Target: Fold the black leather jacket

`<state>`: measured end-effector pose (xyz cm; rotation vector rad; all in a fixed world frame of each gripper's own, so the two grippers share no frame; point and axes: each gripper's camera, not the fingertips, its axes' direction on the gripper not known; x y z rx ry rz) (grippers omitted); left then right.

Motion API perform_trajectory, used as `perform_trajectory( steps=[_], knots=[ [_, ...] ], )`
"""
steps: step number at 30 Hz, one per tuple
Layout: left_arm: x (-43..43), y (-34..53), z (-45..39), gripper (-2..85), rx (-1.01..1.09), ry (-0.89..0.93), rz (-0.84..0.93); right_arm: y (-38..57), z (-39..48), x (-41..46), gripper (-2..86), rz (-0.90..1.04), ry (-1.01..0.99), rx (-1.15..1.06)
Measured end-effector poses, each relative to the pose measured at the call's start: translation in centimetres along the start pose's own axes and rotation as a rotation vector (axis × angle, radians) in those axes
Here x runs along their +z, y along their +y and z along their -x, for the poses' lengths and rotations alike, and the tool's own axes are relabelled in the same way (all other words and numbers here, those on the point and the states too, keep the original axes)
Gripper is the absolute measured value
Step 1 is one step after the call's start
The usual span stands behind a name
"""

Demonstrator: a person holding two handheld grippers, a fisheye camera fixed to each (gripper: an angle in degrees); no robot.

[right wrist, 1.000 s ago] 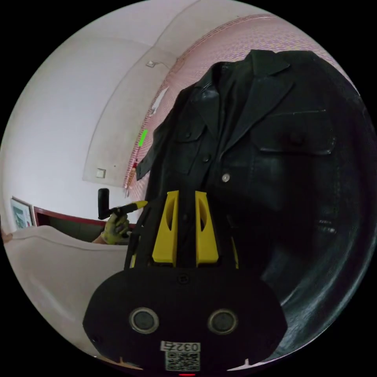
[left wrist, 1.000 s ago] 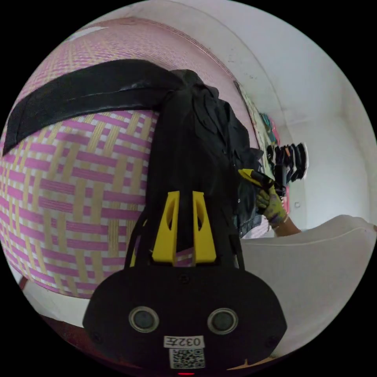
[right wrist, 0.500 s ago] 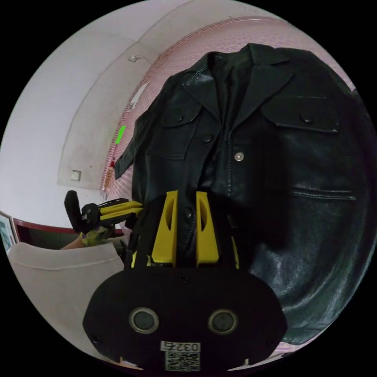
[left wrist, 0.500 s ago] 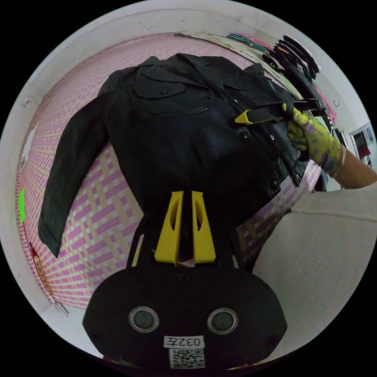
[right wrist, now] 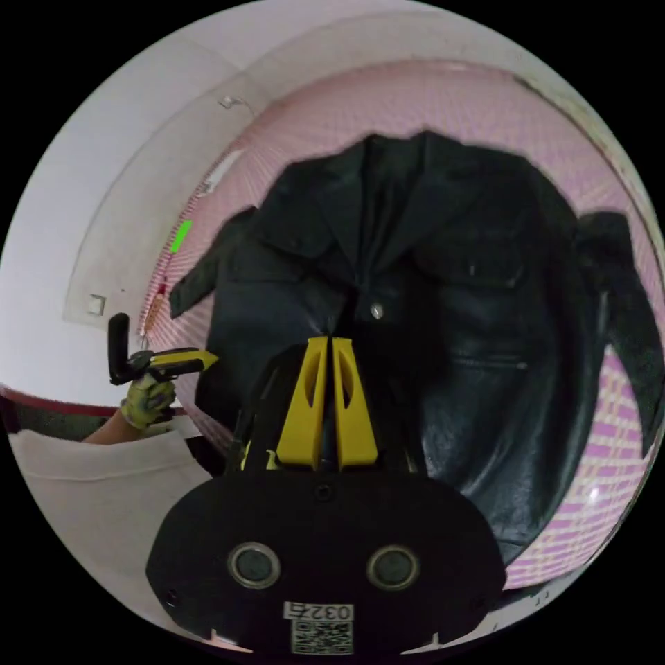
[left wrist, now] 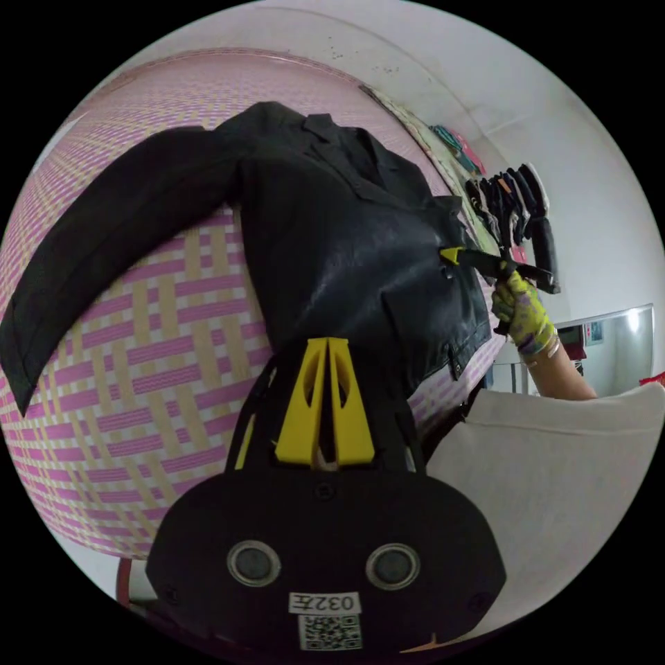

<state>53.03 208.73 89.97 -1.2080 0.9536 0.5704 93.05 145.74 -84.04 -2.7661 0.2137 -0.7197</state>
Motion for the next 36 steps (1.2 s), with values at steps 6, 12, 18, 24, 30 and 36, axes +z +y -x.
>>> perform_trajectory(
  steps=[6,12,18,24,30,36],
  knots=[
    [-1.2,-0.7,0.4,-0.9,-0.034,-0.022,-0.029,1.3,-3.4,1.9,7.6,0.003,-0.189,0.123],
    [-1.0,-1.7,1.7,-0.9,-0.066,0.022,0.018,-1.5,-3.6,0.1,7.1,-0.135,-0.248,0.14],
    [-0.8,-2.2,1.2,-0.9,-0.083,0.009,0.055,-9.3,-0.8,1.4,7.2,-0.04,-0.058,-0.027],
    [-2.1,-1.8,0.6,-0.9,-0.072,-0.016,0.045,-11.4,5.0,4.0,6.5,0.033,0.332,-0.371],
    [-3.8,-1.5,-0.4,-0.9,-0.059,-0.021,0.0,-12.0,5.5,3.2,2.5,0.009,0.33,-0.334],
    [-5.5,-2.3,-1.4,-0.9,-0.036,0.016,-0.036,-12.6,7.9,-2.6,0.2,-0.157,0.455,-0.409]
  ],
)
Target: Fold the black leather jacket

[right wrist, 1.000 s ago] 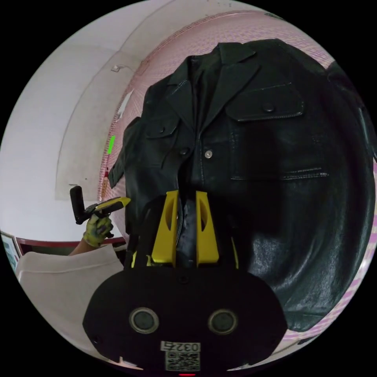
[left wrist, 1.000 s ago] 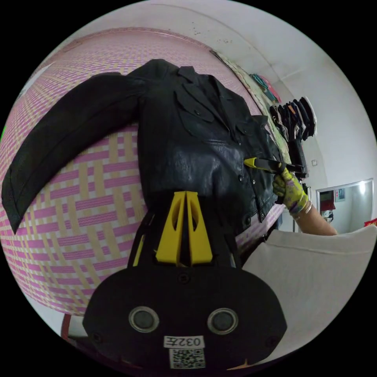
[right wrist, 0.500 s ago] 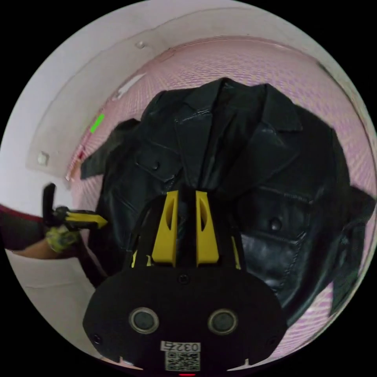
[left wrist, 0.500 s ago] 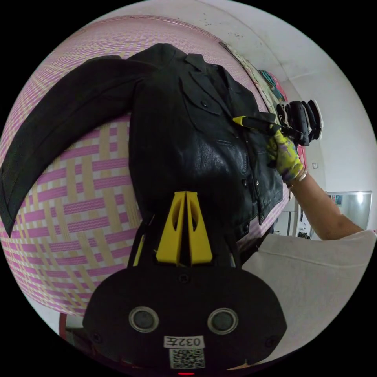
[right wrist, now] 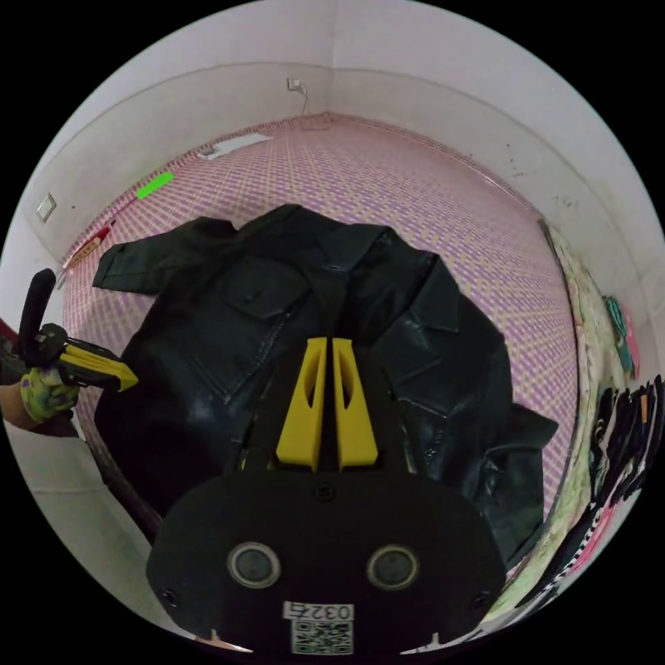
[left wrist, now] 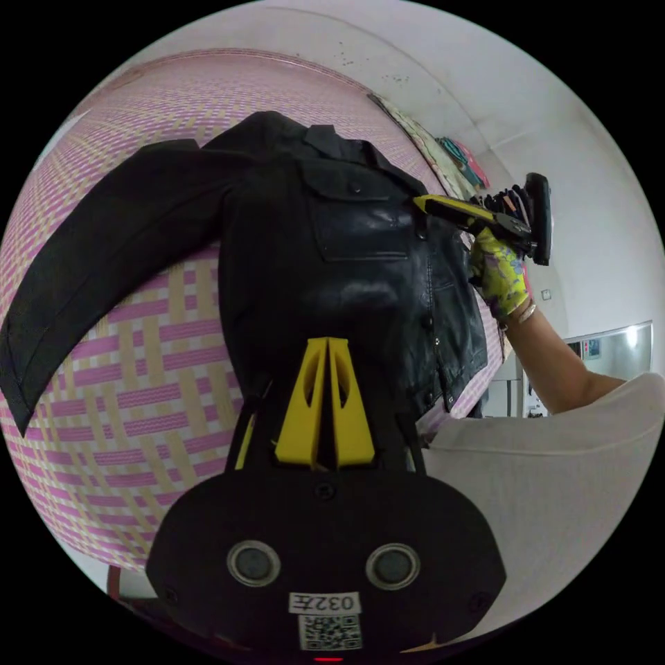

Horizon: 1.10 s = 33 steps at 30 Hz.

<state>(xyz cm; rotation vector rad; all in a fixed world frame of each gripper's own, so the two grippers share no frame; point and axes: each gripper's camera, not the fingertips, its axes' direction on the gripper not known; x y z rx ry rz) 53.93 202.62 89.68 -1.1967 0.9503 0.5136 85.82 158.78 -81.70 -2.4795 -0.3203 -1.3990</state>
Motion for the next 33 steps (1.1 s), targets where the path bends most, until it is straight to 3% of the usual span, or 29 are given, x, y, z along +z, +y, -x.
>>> perform_trajectory(
  steps=[4,10,17,21,27,33],
  knots=[
    [2.5,-1.7,-0.4,-0.9,-0.001,0.018,0.127,0.0,-4.4,6.3,4.9,0.235,-0.195,0.116],
    [2.0,-1.0,-0.1,-1.0,-0.017,0.068,0.13,7.6,-6.3,0.5,5.1,0.057,-0.233,0.319],
    [-0.9,-0.1,-2.5,-0.9,0.032,0.085,0.011,19.9,-4.9,-5.0,7.2,0.061,-0.289,0.417],
    [0.0,-5.2,-7.9,-1.2,0.181,0.13,0.029,23.5,0.2,-5.6,9.2,0.12,-0.26,0.347],
    [3.2,-16.3,-12.1,0.5,0.173,0.188,0.061,24.6,4.9,-6.5,11.0,0.113,-0.12,0.299],
    [6.6,-23.6,-14.5,3.2,0.163,0.033,0.131,25.6,6.7,-6.0,12.5,0.126,-0.081,0.287]
  ],
)
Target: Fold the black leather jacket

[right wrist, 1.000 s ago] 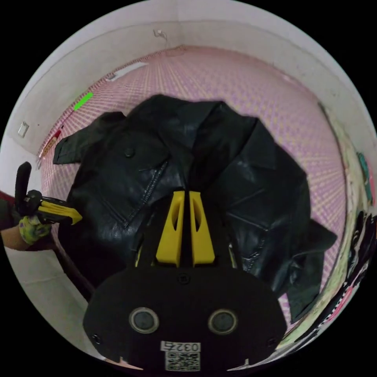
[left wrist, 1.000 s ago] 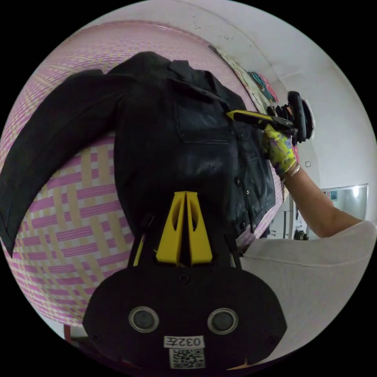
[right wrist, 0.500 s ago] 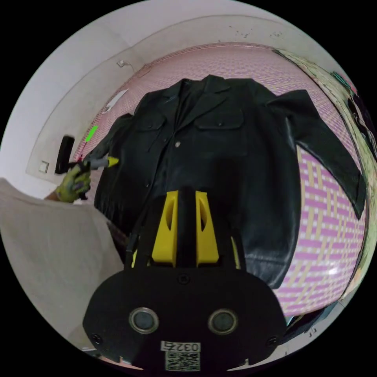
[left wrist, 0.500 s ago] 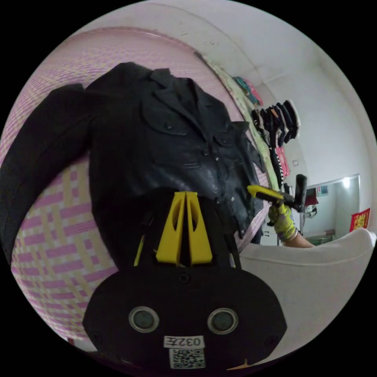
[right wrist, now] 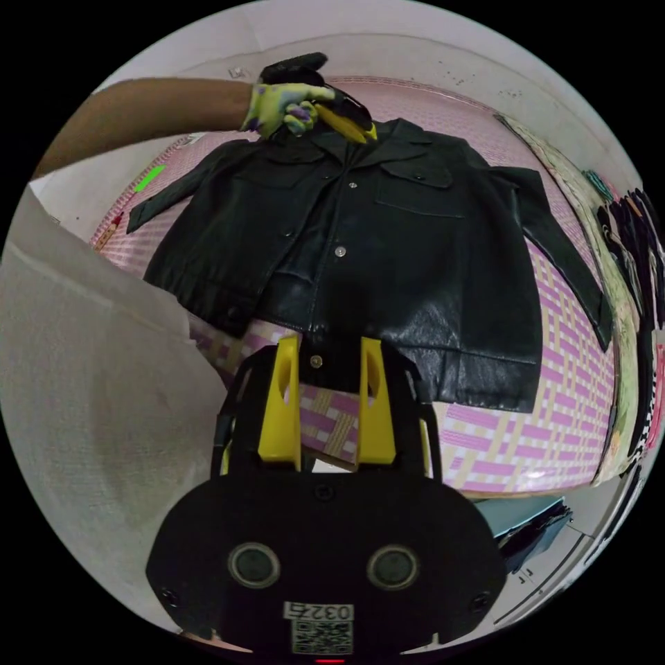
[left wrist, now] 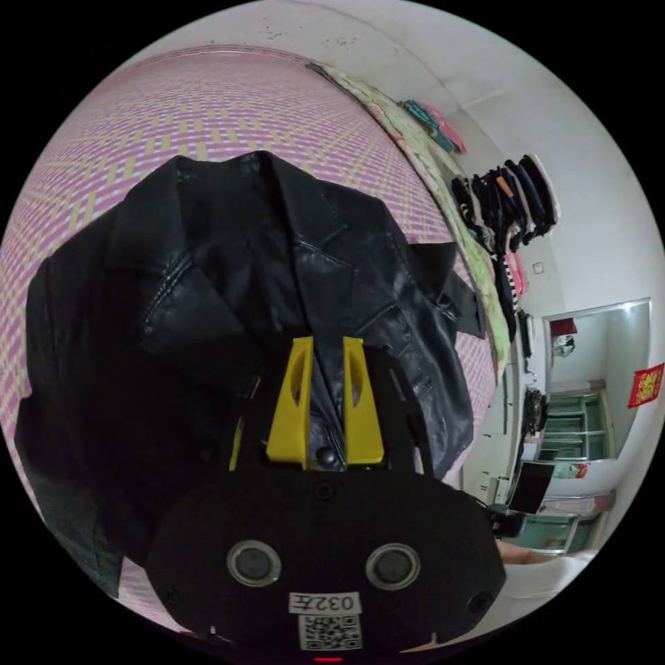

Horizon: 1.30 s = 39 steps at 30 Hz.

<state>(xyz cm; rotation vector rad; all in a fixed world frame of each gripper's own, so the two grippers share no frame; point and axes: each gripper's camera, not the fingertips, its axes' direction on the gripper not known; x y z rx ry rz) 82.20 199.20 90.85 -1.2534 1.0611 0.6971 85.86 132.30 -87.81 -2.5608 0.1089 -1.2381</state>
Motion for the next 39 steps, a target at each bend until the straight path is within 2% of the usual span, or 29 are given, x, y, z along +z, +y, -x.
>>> perform_trajectory(
  steps=[6,11,15,19,23,26,28,35,39],
  knots=[
    [1.6,-2.9,-0.4,3.6,-0.034,0.003,0.047,0.4,0.9,0.1,12.4,0.007,0.059,0.004],
    [1.9,-3.8,-1.2,0.0,-0.012,-0.018,0.071,0.8,1.2,0.6,10.4,0.004,0.088,0.022],
    [1.3,-4.8,-0.5,-0.8,-0.003,0.049,0.1,-0.1,0.6,0.7,4.3,0.026,0.112,0.054],
    [0.9,-5.8,-0.7,-0.9,0.023,0.095,0.168,-0.5,0.4,1.1,4.4,0.047,0.111,0.04],
    [0.6,-6.0,-0.4,0.4,-0.023,0.16,0.149,0.0,0.1,1.2,9.6,0.035,0.042,0.033],
    [0.5,-6.1,-0.6,0.4,-0.048,0.186,0.131,0.2,0.6,1.6,8.6,0.035,0.087,0.022],
    [0.7,-6.3,-1.1,-0.5,-0.041,0.164,0.157,0.1,-0.1,1.7,4.5,0.04,0.086,0.077],
    [-2.2,-8.1,-0.7,-0.8,-0.012,0.198,0.146,0.9,-3.0,1.4,2.9,0.04,-0.013,0.18],
    [-4.6,-9.6,-0.1,0.0,-0.019,0.151,0.139,1.6,-5.2,-0.9,1.7,-0.059,-0.16,0.26]
  ],
)
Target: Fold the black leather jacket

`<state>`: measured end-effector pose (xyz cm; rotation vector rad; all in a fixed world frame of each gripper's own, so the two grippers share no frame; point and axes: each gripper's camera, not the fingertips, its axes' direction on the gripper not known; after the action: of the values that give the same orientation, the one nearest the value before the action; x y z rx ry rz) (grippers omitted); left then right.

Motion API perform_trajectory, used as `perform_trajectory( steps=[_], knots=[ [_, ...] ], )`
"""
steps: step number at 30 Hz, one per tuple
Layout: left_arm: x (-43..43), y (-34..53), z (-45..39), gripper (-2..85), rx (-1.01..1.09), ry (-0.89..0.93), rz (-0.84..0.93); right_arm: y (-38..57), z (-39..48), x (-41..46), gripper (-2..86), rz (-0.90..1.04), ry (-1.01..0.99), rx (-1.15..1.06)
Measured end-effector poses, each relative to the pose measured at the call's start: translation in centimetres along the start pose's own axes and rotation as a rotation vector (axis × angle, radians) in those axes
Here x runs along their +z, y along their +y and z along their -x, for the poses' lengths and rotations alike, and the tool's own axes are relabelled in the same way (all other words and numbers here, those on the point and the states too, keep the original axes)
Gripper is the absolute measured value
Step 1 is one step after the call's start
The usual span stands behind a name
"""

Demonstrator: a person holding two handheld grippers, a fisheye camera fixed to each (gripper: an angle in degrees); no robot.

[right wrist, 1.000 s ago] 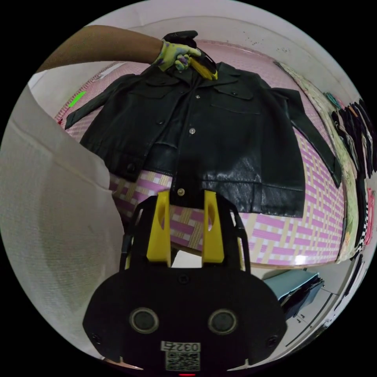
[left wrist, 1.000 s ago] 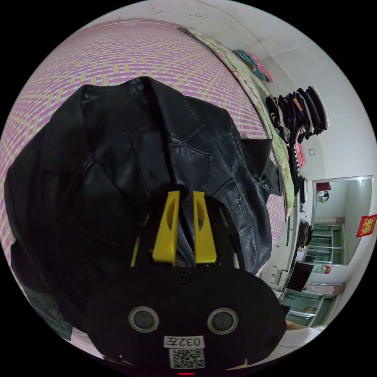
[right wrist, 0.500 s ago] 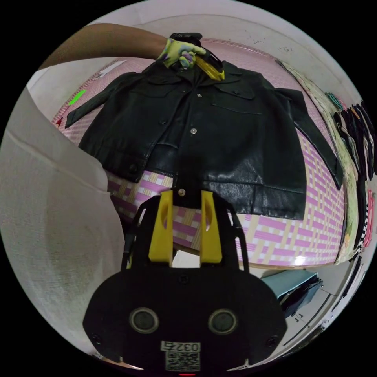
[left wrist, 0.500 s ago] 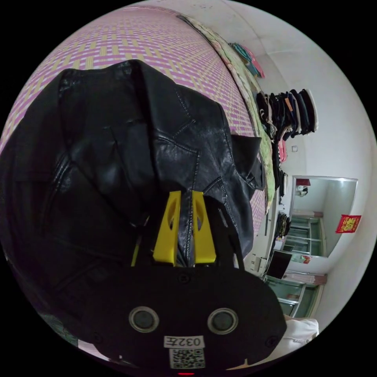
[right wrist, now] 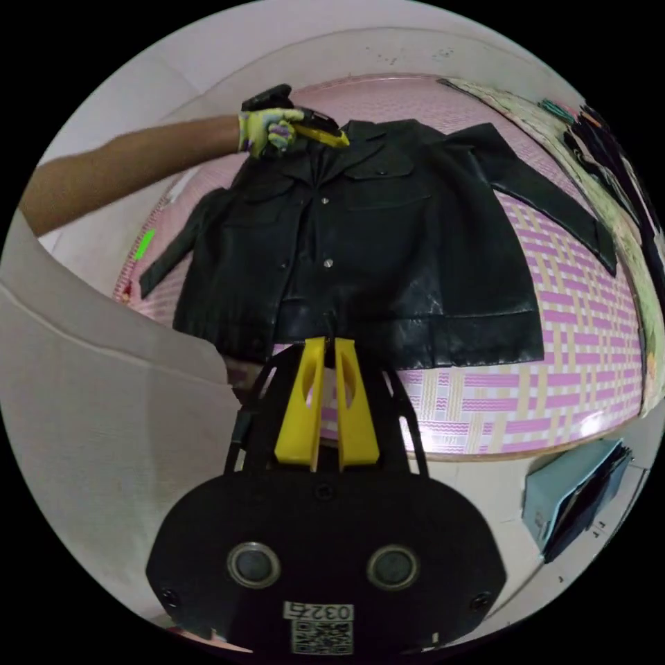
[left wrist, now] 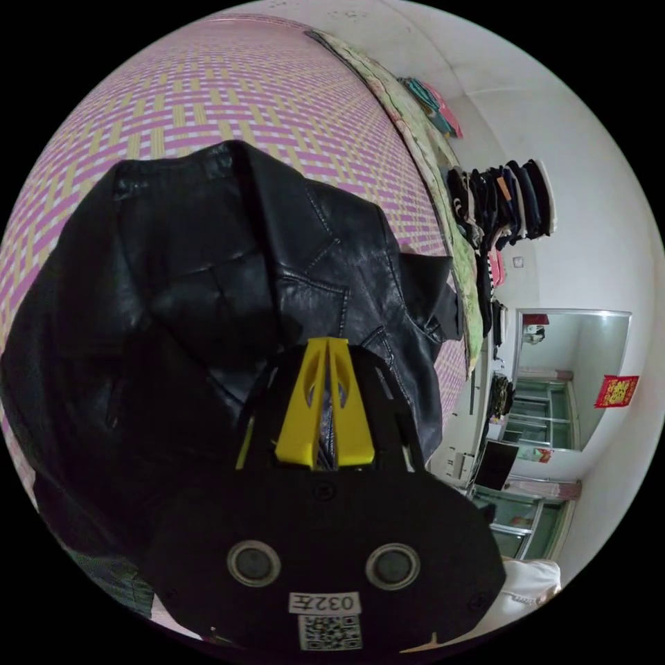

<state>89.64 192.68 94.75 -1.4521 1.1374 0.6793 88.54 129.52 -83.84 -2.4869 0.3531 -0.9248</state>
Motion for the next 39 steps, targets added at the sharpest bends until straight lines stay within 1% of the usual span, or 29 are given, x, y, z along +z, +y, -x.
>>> perform_trajectory(
  steps=[3,5,7,9,11,14,16,18,21,23,27,29,30,31,32,34,37,39],
  knots=[
    [-0.5,-0.5,1.0,2.4,-0.026,-0.041,-0.002,0.5,-1.8,-1.4,1.0,-0.047,-0.094,0.06],
    [-0.6,-0.6,1.9,3.6,-0.062,-0.015,-0.019,1.1,-3.3,-3.2,0.6,-0.119,-0.191,0.109],
    [-0.6,-0.8,3.0,4.0,-0.109,0.045,-0.048,1.8,-5.3,-6.4,-0.3,-0.242,-0.316,0.169],
    [-0.4,-1.0,3.6,3.9,-0.129,0.096,-0.059,2.3,-6.9,-8.3,-0.5,-0.328,-0.384,0.209],
    [-0.1,-1.4,4.0,4.1,-0.151,0.12,-0.057,2.5,-8.0,-9.4,-0.7,-0.363,-0.392,0.225],
    [0.0,-1.8,4.4,4.6,-0.202,0.142,-0.055,2.2,-8.5,-9.1,-0.8,-0.343,-0.375,0.207],
    [-1.4,-1.0,5.0,4.5,-0.288,0.193,-0.144,2.5,-9.1,-8.9,-0.8,-0.38,-0.462,0.225],
    [-2.2,-0.1,5.3,5.2,-0.306,0.178,-0.171,3.1,-9.8,-9.3,-0.9,-0.434,-0.517,0.254],
    [-2.5,1.3,5.5,5.8,-0.306,0.13,-0.153,4.0,-11.5,-10.3,-0.9,-0.56,-0.626,0.302],
    [-2.4,2.4,5.5,5.8,-0.306,0.154,-0.153,4.1,-12.3,-10.6,-0.8,-0.606,-0.65,0.325],
    [-0.4,3.6,4.8,4.2,-0.292,0.19,-0.1,2.4,-11.8,-9.3,0.0,-0.491,-0.583,0.277],
    [0.4,3.4,4.4,3.8,-0.27,0.18,-0.078,1.3,-10.1,-7.4,1.7,-0.374,-0.474,0.236],
    [0.7,3.2,4.3,3.4,-0.265,0.164,-0.074,0.6,-8.4,-5.4,4.5,-0.271,-0.386,0.195],
    [0.9,3.0,4.3,2.6,-0.26,0.174,-0.078,0.0,-6.6,-3.2,6.6,-0.181,-0.321,0.149],
    [1.0,2.9,4.3,2.1,-0.255,0.191,-0.08,-0.2,-5.6,-2.1,7.3,-0.145,-0.288,0.123],
    [1.6,2.5,4.9,0.4,-0.25,0.244,-0.065,-0.4,-2.0,2.2,10.3,-0.004,-0.099,0.028],
    [1.8,2.9,5.9,-1.2,-0.266,0.291,-0.087,0.3,2.1,6.5,12.2,0.116,0.098,-0.112],
    [1.9,3.2,6.1,-1.5,-0.271,0.299,-0.108,0.9,3.7,8.2,12.2,0.144,0.155,-0.154]
  ],
)
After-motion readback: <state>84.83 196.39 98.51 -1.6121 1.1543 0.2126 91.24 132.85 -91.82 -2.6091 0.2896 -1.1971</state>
